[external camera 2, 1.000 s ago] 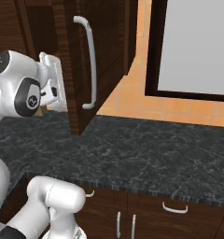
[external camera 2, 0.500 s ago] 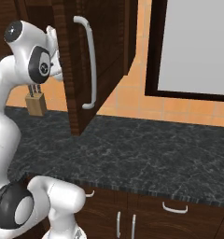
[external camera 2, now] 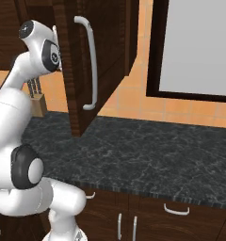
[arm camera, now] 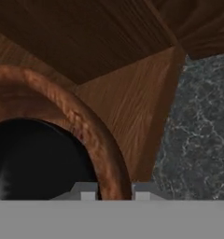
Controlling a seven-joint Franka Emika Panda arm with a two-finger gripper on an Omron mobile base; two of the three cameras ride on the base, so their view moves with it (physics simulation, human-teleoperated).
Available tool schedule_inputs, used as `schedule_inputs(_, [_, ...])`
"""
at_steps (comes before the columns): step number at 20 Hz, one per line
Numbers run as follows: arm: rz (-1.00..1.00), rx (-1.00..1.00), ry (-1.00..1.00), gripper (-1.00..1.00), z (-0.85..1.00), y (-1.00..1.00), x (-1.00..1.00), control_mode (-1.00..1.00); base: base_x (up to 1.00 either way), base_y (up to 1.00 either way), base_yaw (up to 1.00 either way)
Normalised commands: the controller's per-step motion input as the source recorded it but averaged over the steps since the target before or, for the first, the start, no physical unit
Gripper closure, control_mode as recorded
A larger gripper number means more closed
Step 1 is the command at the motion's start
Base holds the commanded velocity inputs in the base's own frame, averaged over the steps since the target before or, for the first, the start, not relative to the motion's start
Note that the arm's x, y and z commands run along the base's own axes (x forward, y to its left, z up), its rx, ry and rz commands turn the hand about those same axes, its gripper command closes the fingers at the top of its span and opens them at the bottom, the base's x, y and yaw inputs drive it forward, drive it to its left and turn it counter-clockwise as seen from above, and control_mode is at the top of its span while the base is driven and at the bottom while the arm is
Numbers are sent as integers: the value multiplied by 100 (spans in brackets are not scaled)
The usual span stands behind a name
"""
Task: Pick up the bowls on the counter and stack them on top of one another in the open cabinet. Place the smaller bowl on top of the larger bowl.
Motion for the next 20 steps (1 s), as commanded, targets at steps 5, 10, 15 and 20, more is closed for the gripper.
schedule_inputs(5, [-1,-2,0,100,0,0,100,-100,0,0,0])
schedule_inputs(10, [0,0,-4,-100,0,0,8,-100,0,0,0])
schedule_inputs(15, [0,0,-35,-100,7,0,-51,-100,0,0,0])
schedule_inputs(20, [0,-1,-51,-100,-23,0,-100,-100,0,0,0])
